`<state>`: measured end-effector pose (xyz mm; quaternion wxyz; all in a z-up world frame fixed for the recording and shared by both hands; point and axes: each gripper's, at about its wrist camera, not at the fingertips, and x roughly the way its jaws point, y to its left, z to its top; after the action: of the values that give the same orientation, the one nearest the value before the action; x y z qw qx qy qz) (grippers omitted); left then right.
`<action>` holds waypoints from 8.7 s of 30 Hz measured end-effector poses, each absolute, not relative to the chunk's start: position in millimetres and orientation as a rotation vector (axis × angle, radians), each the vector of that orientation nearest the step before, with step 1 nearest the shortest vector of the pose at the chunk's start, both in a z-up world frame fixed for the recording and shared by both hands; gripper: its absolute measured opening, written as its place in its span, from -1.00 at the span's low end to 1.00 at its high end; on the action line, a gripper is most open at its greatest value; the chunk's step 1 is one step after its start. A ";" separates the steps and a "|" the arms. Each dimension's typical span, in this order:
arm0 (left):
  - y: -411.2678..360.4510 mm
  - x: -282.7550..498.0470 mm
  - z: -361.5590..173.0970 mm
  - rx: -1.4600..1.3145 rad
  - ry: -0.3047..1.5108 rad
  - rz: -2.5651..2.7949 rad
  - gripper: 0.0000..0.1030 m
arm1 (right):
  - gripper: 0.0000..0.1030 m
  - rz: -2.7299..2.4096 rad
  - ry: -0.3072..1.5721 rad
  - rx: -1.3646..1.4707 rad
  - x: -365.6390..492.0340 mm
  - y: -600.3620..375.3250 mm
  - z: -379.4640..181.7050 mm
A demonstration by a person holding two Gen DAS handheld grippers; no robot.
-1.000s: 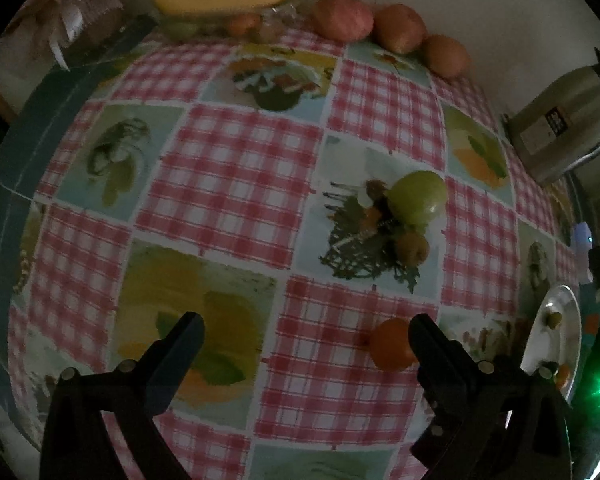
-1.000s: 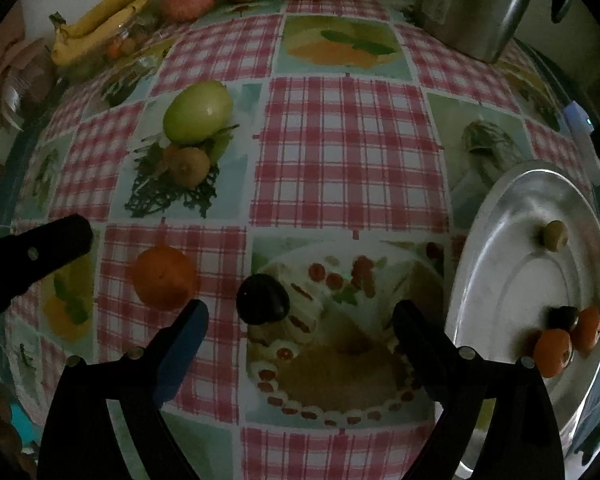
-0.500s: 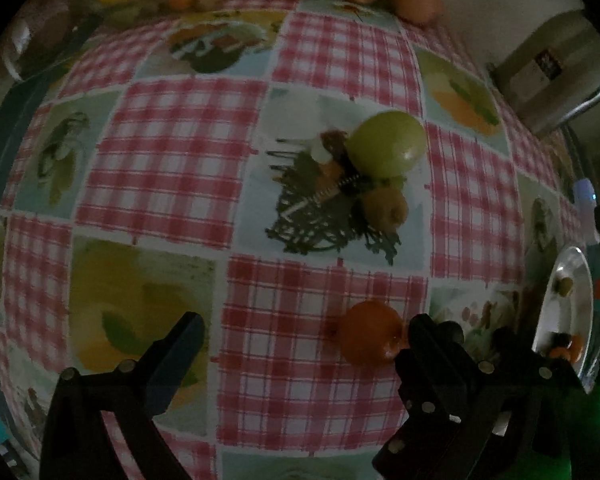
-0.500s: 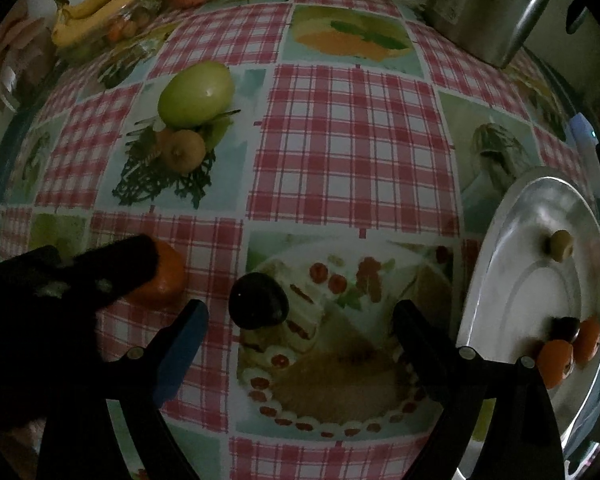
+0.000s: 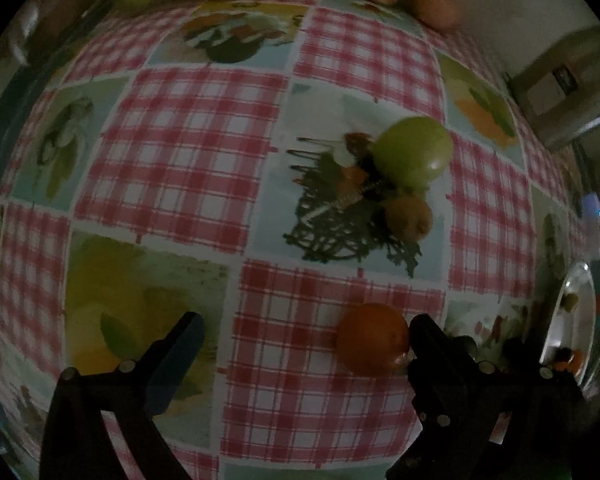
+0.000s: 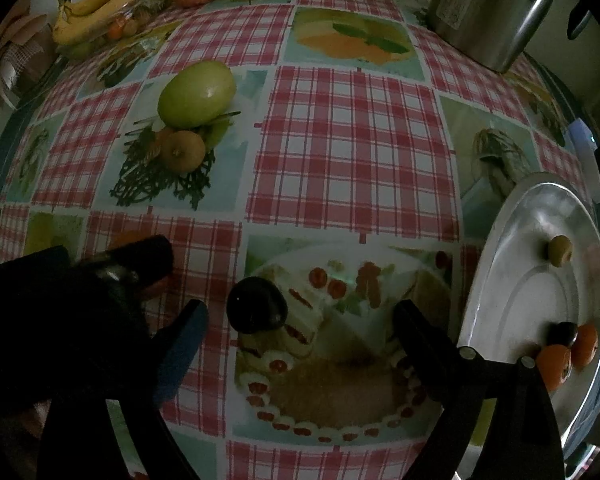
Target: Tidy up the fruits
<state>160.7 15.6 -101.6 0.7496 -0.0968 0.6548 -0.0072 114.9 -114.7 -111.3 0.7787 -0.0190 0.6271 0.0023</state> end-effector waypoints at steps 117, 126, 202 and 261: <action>-172.2 110.7 -48.2 -0.108 1.374 -0.448 -0.25 | -0.48 -0.293 1.250 0.477 71.9 -322.4 -35.1; -170.2 113.7 -41.6 -0.105 1.356 -0.442 0.25 | -0.36 -0.290 1.253 0.468 73.2 -321.4 -32.9; 10.0 139.9 -16.8 -0.197 1.210 0.033 1.00 | 0.88 -0.170 1.214 0.241 87.0 -259.3 -23.0; 91.3 178.2 -47.8 -0.200 1.255 0.130 1.00 | 0.88 0.022 1.173 0.009 136.5 -125.5 -51.1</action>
<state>178.2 91.3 -47.8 0.8028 -0.0935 0.5857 0.0607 136.5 -125.5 -51.0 0.8328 0.0043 0.5535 0.0103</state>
